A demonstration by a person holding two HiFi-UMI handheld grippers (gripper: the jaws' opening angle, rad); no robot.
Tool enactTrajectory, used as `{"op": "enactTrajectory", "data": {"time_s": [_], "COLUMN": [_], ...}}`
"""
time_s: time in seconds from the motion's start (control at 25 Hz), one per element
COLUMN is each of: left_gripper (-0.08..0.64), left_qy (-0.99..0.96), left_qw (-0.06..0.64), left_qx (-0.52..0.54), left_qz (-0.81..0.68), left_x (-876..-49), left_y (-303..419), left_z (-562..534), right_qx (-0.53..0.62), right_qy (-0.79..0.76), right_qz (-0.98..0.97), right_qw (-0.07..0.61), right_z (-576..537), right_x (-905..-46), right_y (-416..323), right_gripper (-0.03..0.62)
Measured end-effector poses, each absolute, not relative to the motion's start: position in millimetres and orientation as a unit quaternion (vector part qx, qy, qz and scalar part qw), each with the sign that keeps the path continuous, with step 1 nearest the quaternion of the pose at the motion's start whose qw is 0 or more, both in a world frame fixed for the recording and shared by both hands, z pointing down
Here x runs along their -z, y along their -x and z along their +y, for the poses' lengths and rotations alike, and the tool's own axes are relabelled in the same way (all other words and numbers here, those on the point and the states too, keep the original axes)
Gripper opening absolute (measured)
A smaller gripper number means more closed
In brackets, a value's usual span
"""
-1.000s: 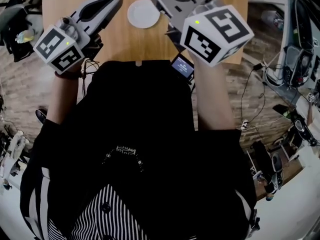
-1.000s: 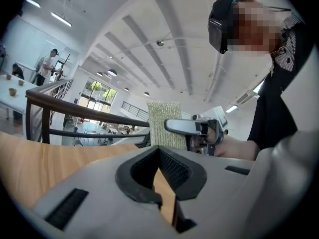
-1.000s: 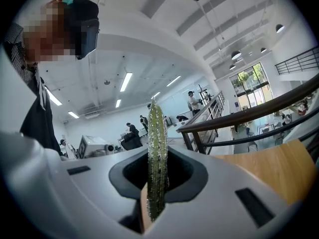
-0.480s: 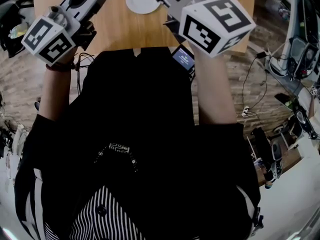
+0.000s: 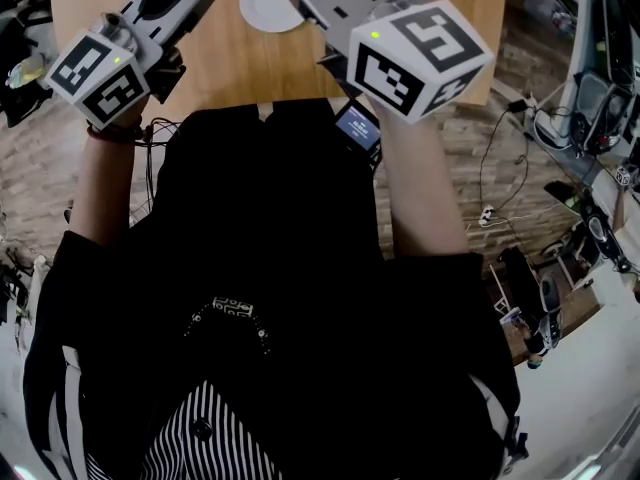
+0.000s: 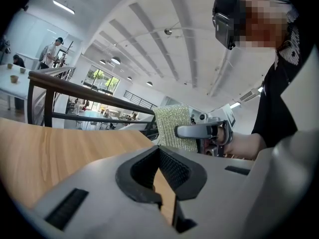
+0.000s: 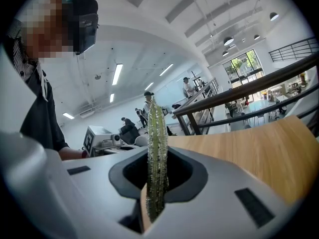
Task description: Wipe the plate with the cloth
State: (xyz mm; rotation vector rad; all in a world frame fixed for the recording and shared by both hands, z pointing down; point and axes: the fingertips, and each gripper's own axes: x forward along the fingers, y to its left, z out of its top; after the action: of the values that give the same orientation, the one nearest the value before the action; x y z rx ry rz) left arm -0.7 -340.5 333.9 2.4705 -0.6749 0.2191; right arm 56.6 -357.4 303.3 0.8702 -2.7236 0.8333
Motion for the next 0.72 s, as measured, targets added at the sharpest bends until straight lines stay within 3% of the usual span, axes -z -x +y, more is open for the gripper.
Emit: {"op": "enactTrajectory", "data": {"time_s": [0.72], "left_gripper": [-0.003], "left_qy": [-0.906], "left_qw": [0.312], "left_qx": [-0.156], "left_qz": [-0.24], "left_x": [-438], "left_y": [7], "left_z": [-357], "right_qx": [-0.323], "right_qy": [-0.289], "right_qz": [-0.892], "right_qw": [0.131], "right_z": [-378], "right_x": [-379], "right_y": [-52], "right_gripper": [0.043]}}
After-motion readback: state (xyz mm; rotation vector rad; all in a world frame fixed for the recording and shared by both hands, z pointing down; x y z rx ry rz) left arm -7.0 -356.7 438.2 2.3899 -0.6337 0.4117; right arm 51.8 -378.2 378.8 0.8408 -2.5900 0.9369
